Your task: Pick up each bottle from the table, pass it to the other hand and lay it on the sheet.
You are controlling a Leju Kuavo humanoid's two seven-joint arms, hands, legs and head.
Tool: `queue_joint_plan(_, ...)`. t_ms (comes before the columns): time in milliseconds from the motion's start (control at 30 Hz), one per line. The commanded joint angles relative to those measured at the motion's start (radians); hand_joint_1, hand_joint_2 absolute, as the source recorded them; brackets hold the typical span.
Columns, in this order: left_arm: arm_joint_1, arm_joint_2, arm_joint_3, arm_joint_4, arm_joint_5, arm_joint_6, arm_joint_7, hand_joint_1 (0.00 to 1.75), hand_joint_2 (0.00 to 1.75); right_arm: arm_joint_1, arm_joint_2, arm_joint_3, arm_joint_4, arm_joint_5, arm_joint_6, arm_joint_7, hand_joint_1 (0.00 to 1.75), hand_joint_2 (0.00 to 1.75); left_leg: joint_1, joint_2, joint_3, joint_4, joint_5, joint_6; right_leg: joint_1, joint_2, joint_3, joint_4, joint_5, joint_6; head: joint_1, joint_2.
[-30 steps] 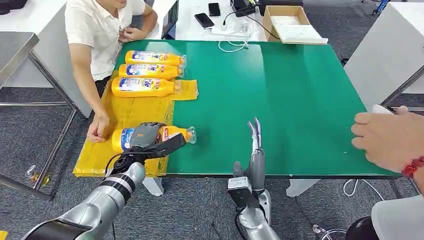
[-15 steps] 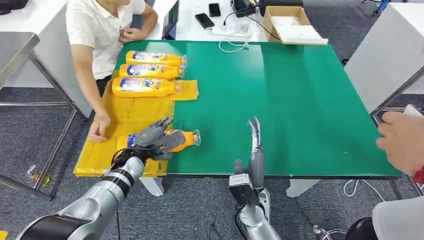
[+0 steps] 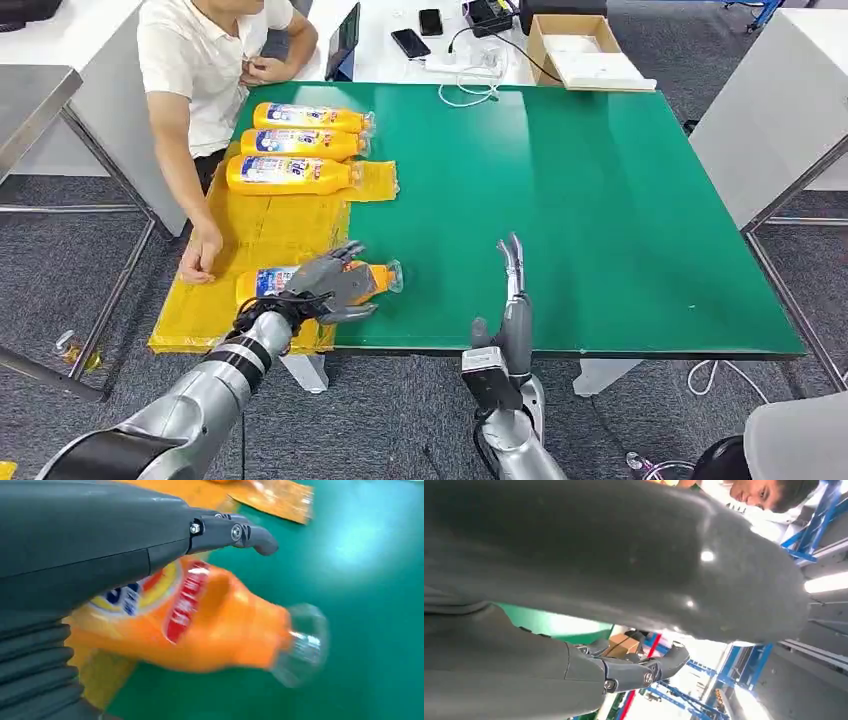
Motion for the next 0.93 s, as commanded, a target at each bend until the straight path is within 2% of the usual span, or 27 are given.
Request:
queue_joint_plan(33,0.047,-0.009,0.058,-0.015,0.118,-0.088,-0.105,0.0,0.0,-0.043,-0.034,0.038,0.079,-0.011,-0.014,0.003,0.0,0.0,0.0,0.003,0.003,-0.001,-0.001,-0.001,0.0,0.002,0.002,-0.001,0.0,-0.001,0.0,0.0)
queue_joint_plan(67,0.047,-0.009,0.058,-0.015,0.118,-0.088,-0.105,0.0,0.0,-0.043,-0.034,0.038,0.079,-0.011,-0.014,0.003,0.0,0.0,0.0,0.004,0.003,-0.002,-0.001,-0.001,0.0,0.003,0.002,-0.001,0.0,-0.002,0.0,0.0)
queue_joint_plan(100,0.056,-0.018,0.09,-0.038,0.167,-0.101,-0.143,0.0,1.75,-0.046,-0.036,0.038,0.084,-0.011,-0.015,0.003,0.0,0.0,0.0,0.004,0.003,-0.001,-0.001,-0.001,0.0,0.003,0.002,-0.001,0.0,-0.002,0.0,0.0)
queue_joint_plan(200,0.174,-0.06,0.07,-0.307,0.248,0.055,-0.207,0.0,1.75,-0.011,-0.041,0.013,0.046,-0.036,-0.036,0.003,0.0,0.0,0.0,0.003,0.002,-0.001,-0.001,-0.001,0.0,0.002,0.001,-0.001,0.0,-0.001,0.0,0.0)
queue_joint_plan(233,0.204,-0.073,0.055,-0.381,0.269,0.067,-0.196,0.0,1.75,0.002,-0.041,0.007,0.013,-0.048,-0.035,0.003,0.0,0.0,0.0,0.003,0.003,-0.001,-0.001,-0.001,0.0,0.001,0.002,-0.001,-0.001,-0.002,0.0,0.0)
queue_joint_plan(333,0.204,-0.073,0.055,-0.381,0.269,0.067,-0.196,0.0,1.75,0.002,-0.041,0.007,0.013,-0.048,-0.035,0.003,0.0,0.0,0.0,0.001,-0.001,0.0,0.0,0.0,0.0,0.0,-0.003,0.0,0.0,-0.001,0.0,0.0)
queue_joint_plan(433,0.296,-0.062,-0.003,-0.567,0.341,0.138,-0.216,0.0,1.75,0.058,-0.019,-0.06,-0.101,-0.128,0.025,0.003,0.0,0.0,-0.001,0.002,-0.004,0.0,-0.001,0.0,0.0,0.001,-0.005,0.0,0.0,-0.001,0.0,0.0)
queue_joint_plan(467,0.331,-0.049,-0.05,-0.641,0.371,0.171,-0.205,0.0,1.75,0.082,0.002,-0.106,-0.154,-0.146,0.055,0.003,0.0,1.75,-0.001,0.003,-0.002,0.0,-0.003,-0.001,-0.001,0.001,-0.003,0.001,-0.003,-0.002,0.0,0.0)
queue_joint_plan(533,0.393,-0.034,-0.105,-0.737,0.338,0.273,-0.211,0.0,1.75,0.125,0.024,-0.141,-0.226,-0.162,0.096,0.003,0.0,1.75,-0.001,0.003,-0.002,0.0,-0.003,-0.001,0.0,0.0,-0.004,0.001,-0.003,-0.002,0.0,0.0)
queue_joint_plan(667,0.426,-0.035,-0.123,-0.769,0.343,0.288,-0.211,0.0,1.75,0.143,0.026,-0.146,-0.243,-0.161,0.104,0.003,0.0,1.75,0.0,0.003,-0.004,0.0,-0.003,-0.001,0.0,0.001,-0.006,0.001,-0.003,-0.002,0.0,0.0)
queue_joint_plan(767,0.536,-0.006,-0.167,-0.891,0.42,0.318,-0.211,0.0,1.75,0.174,0.053,-0.204,-0.157,-0.222,0.224,0.003,0.0,1.75,0.0,0.005,0.0,-0.001,-0.004,-0.002,0.001,0.002,-0.002,-0.001,-0.003,-0.003,0.0,0.0)
queue_joint_plan(833,0.595,0.013,-0.217,-0.97,0.421,0.363,-0.206,0.0,1.75,0.219,0.055,-0.187,-0.217,-0.143,0.169,0.003,0.0,1.75,0.0,0.005,-0.004,-0.002,-0.003,-0.001,0.0,0.002,-0.006,-0.002,-0.002,-0.002,0.0,0.0)
queue_joint_plan(900,0.643,0.025,-0.235,-1.021,0.445,0.376,-0.199,0.0,1.75,0.236,0.075,-0.193,-0.227,-0.18,0.169,0.024,0.0,1.75,0.0,0.005,-0.003,-0.002,-0.004,-0.002,0.0,0.002,-0.005,-0.001,-0.003,-0.002,0.0,0.0)
queue_joint_plan(933,0.676,0.032,-0.232,-1.052,0.504,0.368,-0.194,0.0,1.75,0.253,0.08,-0.18,-0.271,-0.194,0.153,0.067,0.0,1.75,0.0,0.004,-0.005,-0.001,-0.003,-0.001,0.0,0.001,-0.007,-0.001,-0.002,-0.002,0.0,0.0)
